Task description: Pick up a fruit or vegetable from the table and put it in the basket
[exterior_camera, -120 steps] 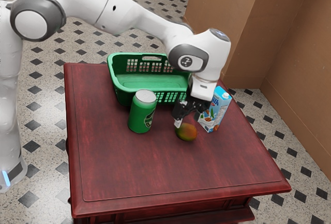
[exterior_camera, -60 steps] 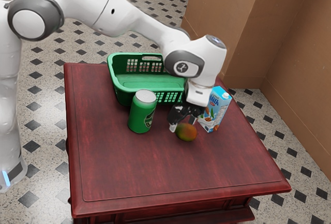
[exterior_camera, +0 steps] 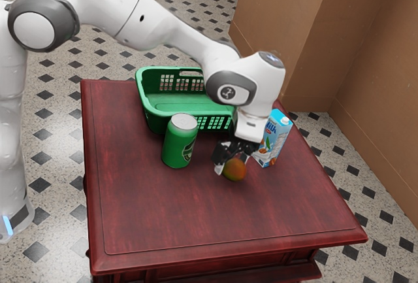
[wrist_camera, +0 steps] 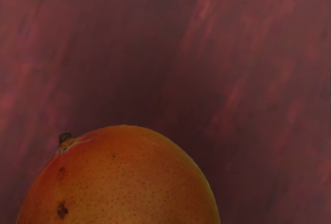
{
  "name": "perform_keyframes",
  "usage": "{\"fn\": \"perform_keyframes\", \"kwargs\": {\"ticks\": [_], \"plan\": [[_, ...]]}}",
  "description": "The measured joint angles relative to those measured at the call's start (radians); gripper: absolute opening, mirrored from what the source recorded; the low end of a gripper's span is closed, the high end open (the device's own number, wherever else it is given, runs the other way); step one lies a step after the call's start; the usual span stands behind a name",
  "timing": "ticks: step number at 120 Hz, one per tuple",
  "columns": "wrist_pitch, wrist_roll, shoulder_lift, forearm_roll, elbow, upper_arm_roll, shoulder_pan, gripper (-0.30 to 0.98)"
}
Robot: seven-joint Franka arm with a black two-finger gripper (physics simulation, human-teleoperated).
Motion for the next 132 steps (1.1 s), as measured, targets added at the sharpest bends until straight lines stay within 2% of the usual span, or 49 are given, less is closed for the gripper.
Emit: {"fn": "perform_keyframes", "kwargs": {"ticks": [28, 36, 52, 84, 96, 106, 123, 132], "plan": [[0.024, -0.008, 0.003, 0.010, -0.017, -0.016, 0.007, 0.66], [0.031, -0.010, 0.003, 0.014, -0.019, -0.018, 0.007, 0.60], [0.043, -0.013, 0.003, 0.019, -0.020, -0.020, 0.013, 0.39], [0.072, -0.017, -0.002, 0.025, -0.026, -0.021, 0.025, 0.30], [0.072, -0.013, -0.070, 0.023, -0.018, -0.020, 0.047, 0.28], [0.028, -0.003, -0.109, 0.022, 0.104, 0.011, 0.050, 0.27], [-0.076, 0.032, -0.076, 0.020, 0.325, 0.152, -0.019, 0.30], [-0.111, 0.053, -0.029, 0.017, 0.372, 0.182, 0.044, 0.29]]}}
